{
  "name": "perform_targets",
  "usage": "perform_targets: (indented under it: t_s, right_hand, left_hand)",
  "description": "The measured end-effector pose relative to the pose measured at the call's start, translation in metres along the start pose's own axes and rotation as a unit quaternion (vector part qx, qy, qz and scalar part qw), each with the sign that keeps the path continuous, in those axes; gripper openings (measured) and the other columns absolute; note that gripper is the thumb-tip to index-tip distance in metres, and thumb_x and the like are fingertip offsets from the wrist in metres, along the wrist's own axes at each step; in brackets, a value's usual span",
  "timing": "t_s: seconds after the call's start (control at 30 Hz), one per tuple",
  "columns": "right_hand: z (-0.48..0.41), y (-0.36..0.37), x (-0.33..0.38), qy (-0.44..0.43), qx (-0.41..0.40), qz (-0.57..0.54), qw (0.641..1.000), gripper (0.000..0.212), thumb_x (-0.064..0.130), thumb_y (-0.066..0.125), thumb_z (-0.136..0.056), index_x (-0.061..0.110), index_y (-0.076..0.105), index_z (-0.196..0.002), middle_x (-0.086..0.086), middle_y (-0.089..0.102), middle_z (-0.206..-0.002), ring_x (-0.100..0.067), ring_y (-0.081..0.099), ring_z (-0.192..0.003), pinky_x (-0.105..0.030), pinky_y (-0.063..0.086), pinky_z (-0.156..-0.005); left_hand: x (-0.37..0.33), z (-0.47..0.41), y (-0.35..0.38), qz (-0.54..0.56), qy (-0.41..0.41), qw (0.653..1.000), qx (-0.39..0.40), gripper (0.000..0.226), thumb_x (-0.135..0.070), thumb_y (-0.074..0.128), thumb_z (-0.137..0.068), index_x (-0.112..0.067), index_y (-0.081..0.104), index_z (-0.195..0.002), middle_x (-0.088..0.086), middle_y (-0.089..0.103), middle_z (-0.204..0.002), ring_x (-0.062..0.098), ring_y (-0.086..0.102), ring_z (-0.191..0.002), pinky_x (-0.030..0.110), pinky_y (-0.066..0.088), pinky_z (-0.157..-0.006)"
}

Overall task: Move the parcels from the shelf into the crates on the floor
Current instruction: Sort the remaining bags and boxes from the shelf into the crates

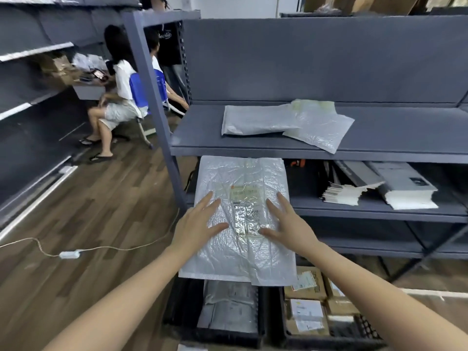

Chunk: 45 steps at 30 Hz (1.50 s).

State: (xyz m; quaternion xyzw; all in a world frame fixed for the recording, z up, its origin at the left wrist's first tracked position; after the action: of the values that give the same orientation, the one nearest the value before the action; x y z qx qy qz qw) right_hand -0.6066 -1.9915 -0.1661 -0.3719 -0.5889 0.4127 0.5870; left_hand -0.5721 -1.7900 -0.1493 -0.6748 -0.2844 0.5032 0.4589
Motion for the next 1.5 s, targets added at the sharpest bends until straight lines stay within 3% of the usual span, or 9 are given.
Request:
perform_targets:
  t_s: [0.27,0.53,0.7,0.83,0.97,1.07,1.3,1.4,1.5]
  right_hand:
    - [-0.019,0.091,-0.033,0.031,0.072,-0.015,0.997,0.087,0.059,0.053,-0.085,0.03,0.005,-0.151,0.004,-0.016,-0.158,-0.017,0.056,-0.116,-0.033,0.05,-0.09]
    - [-0.061,0.24,-0.099,0.049,0.12,-0.008,0.992,0.086,0.061,0.05,-0.086,0.03,0.003,-0.151,0.003,-0.018,-0.158,-0.012,0.061,-0.104,-0.025,0.052,-0.081]
    - [-0.082,0.349,-0.143,0.036,0.121,0.01,0.992,0.085,0.063,0.047,-0.085,0.032,0.003,-0.151,0.005,-0.018,-0.157,-0.008,0.061,-0.097,-0.02,0.049,-0.071]
    - [-0.089,0.443,-0.18,0.033,0.125,0.007,0.992,0.086,0.066,0.045,-0.084,0.032,0.003,-0.15,0.009,-0.019,-0.155,-0.01,0.061,-0.098,-0.019,0.046,-0.068]
    - [-0.091,0.53,-0.213,0.031,0.127,0.017,0.991,0.085,0.068,0.043,-0.084,0.031,0.006,-0.151,0.003,-0.015,-0.158,-0.013,0.062,-0.095,-0.02,0.041,-0.064]
    - [-0.087,0.582,-0.23,0.027,0.13,0.023,0.991,0.084,0.066,0.043,-0.086,0.03,0.004,-0.151,0.002,-0.017,-0.158,-0.012,0.061,-0.093,-0.02,0.042,-0.06]
    - [-0.074,0.64,-0.253,0.042,0.152,0.054,0.986,0.086,0.063,0.043,-0.088,0.027,-0.003,-0.151,-0.002,-0.021,-0.157,-0.021,0.059,-0.103,-0.026,0.047,-0.064]
    - [-0.072,0.658,-0.253,0.069,0.202,0.056,0.975,0.101,0.06,0.054,-0.084,0.024,-0.013,-0.15,-0.004,-0.032,-0.153,-0.035,0.046,-0.125,-0.036,0.051,-0.085]
    - [-0.072,0.677,-0.256,0.096,0.247,0.046,0.963,0.112,0.055,0.064,-0.079,0.022,-0.017,-0.149,-0.005,-0.034,-0.151,-0.042,0.036,-0.132,-0.041,0.045,-0.097]
  left_hand:
    - [0.051,-0.016,0.083,-0.012,-0.02,0.997,0.071,0.078,-0.062,0.054,-0.082,-0.035,0.022,-0.148,-0.017,0.005,-0.157,0.016,0.032,-0.139,0.036,0.039,-0.106]
    - [0.131,-0.043,0.23,-0.02,-0.043,0.991,0.124,0.077,-0.061,0.052,-0.085,-0.035,0.018,-0.149,-0.017,0.001,-0.157,0.014,0.03,-0.139,0.032,0.035,-0.107]
    - [0.19,-0.048,0.338,-0.003,-0.05,0.991,0.122,0.077,-0.06,0.054,-0.083,-0.032,0.024,-0.148,-0.016,0.004,-0.157,0.014,0.031,-0.139,0.033,0.035,-0.108]
    - [0.237,-0.044,0.425,0.004,-0.053,0.992,0.113,0.087,-0.074,0.042,-0.073,-0.033,0.026,-0.147,-0.022,0.003,-0.154,0.01,0.032,-0.138,0.031,0.037,-0.107]
    - [0.278,-0.035,0.507,0.012,-0.048,0.993,0.11,0.077,-0.062,0.055,-0.081,-0.036,0.026,-0.147,-0.03,-0.003,-0.145,0.005,0.026,-0.14,0.028,0.033,-0.11]
    - [0.298,-0.024,0.554,-0.001,-0.044,0.992,0.114,0.077,-0.062,0.054,-0.082,-0.034,0.025,-0.148,-0.026,0.001,-0.152,0.003,0.022,-0.141,0.028,0.031,-0.111]
    - [0.314,-0.005,0.619,0.0,-0.039,0.991,0.13,0.077,-0.058,0.055,-0.085,-0.031,0.022,-0.149,-0.018,0.002,-0.157,0.004,0.018,-0.143,0.026,0.024,-0.112]
    - [0.321,-0.001,0.635,0.02,-0.046,0.983,0.179,0.084,-0.053,0.061,-0.083,-0.029,0.017,-0.151,-0.018,-0.002,-0.157,0.004,0.013,-0.143,0.025,0.021,-0.113]
    - [0.332,0.002,0.654,0.038,-0.052,0.969,0.24,0.092,-0.047,0.068,-0.081,-0.027,0.012,-0.151,-0.017,-0.008,-0.156,0.004,0.007,-0.144,0.022,0.015,-0.113]
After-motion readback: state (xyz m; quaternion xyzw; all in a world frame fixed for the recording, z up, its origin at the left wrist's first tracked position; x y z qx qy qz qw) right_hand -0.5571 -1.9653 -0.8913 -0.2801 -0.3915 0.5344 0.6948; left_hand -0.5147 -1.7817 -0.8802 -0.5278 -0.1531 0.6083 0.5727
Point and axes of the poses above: each hand's wrist, its own z-axis away from the middle knuckle, its own y-axis out of the palm, x = y × z, the point moved 10 cm from there along -z, towards the middle knuckle
